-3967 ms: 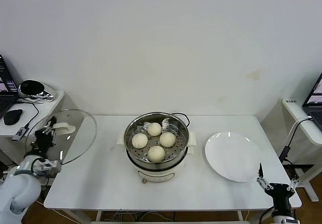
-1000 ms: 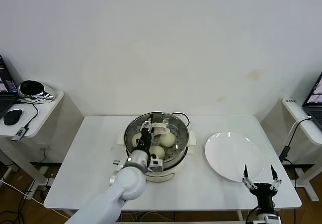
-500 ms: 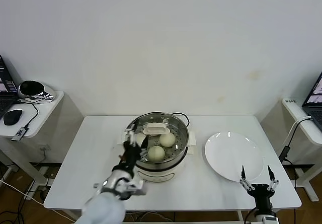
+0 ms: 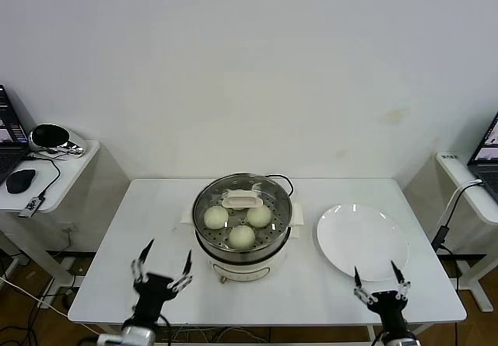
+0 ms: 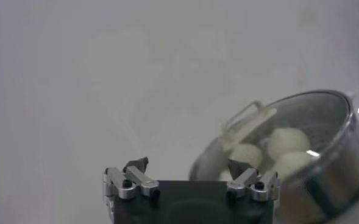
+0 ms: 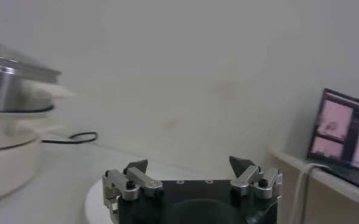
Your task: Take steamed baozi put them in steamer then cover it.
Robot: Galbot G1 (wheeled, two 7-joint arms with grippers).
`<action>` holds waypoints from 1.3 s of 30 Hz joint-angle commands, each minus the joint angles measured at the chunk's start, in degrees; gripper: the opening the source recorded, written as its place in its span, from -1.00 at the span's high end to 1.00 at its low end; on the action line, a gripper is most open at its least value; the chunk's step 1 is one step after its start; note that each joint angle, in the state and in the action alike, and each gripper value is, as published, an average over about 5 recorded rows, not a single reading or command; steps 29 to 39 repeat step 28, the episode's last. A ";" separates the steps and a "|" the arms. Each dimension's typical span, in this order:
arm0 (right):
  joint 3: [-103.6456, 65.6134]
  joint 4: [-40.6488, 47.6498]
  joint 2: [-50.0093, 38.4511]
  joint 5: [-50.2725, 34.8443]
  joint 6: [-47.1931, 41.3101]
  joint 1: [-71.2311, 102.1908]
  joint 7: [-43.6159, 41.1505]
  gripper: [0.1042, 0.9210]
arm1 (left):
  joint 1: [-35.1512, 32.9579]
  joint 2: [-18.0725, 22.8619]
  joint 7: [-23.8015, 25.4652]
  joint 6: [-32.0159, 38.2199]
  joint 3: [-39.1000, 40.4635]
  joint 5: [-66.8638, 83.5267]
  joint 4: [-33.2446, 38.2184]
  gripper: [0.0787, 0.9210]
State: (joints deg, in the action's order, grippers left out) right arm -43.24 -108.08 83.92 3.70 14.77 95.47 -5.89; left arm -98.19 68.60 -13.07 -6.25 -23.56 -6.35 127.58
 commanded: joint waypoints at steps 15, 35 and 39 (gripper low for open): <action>7.67 -6.59 -4.39 -9.89 -7.33 7.84 -3.35 -0.76 | -14.41 4.72 2.90 12.73 -10.50 20.68 -6.51 -0.77; 6.82 -9.63 -5.19 -11.74 -8.43 10.81 -3.25 -0.76 | -14.90 4.65 4.27 10.77 -11.00 22.71 -6.05 -0.77; 6.82 -9.63 -5.19 -11.74 -8.43 10.81 -3.25 -0.76 | -14.90 4.65 4.27 10.77 -11.00 22.71 -6.05 -0.77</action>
